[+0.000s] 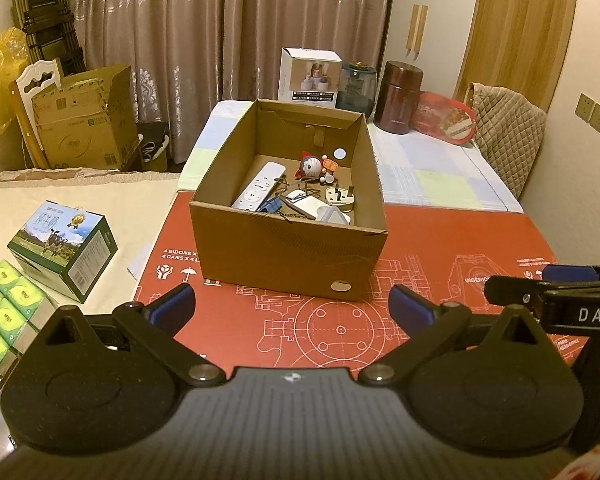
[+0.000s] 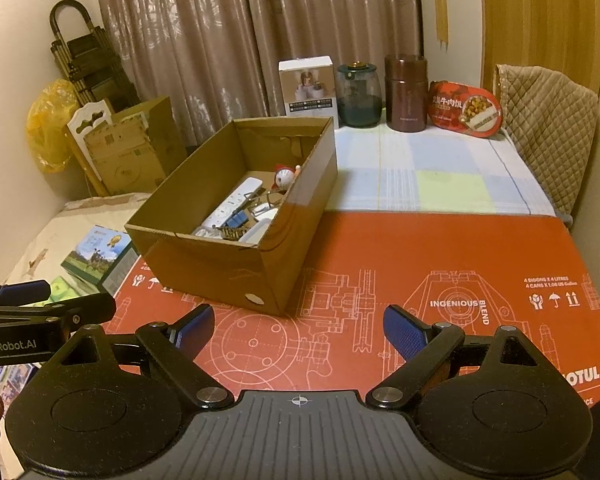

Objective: Organize rigid objects

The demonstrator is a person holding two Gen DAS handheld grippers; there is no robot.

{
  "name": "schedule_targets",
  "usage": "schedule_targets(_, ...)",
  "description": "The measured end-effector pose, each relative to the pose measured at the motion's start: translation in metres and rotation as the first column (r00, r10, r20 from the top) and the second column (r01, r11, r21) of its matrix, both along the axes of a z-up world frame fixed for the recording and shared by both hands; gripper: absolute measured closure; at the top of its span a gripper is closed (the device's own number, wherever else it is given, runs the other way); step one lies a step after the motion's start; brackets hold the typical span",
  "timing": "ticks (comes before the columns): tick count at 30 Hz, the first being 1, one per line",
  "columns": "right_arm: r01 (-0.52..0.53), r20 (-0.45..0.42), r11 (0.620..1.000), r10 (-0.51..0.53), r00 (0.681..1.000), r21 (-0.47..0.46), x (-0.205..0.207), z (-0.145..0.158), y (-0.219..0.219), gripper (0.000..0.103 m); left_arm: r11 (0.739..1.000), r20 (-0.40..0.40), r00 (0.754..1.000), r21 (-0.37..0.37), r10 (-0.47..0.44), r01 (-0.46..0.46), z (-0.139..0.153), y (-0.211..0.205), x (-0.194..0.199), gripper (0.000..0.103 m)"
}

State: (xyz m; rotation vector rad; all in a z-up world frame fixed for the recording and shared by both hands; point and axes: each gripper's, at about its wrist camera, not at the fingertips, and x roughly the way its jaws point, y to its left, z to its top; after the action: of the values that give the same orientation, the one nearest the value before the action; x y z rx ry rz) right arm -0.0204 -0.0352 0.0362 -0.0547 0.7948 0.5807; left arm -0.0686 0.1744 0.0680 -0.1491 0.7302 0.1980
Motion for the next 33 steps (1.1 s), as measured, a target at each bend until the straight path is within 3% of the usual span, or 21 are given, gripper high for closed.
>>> schedule_targets(33,0.002,-0.013,1.0,-0.002,1.0,-0.003,0.0025,-0.0045,0.0027,0.014,1.0,-0.006,1.0,-0.002,-0.008,0.008,-0.0047,0.0,0.0082,0.001)
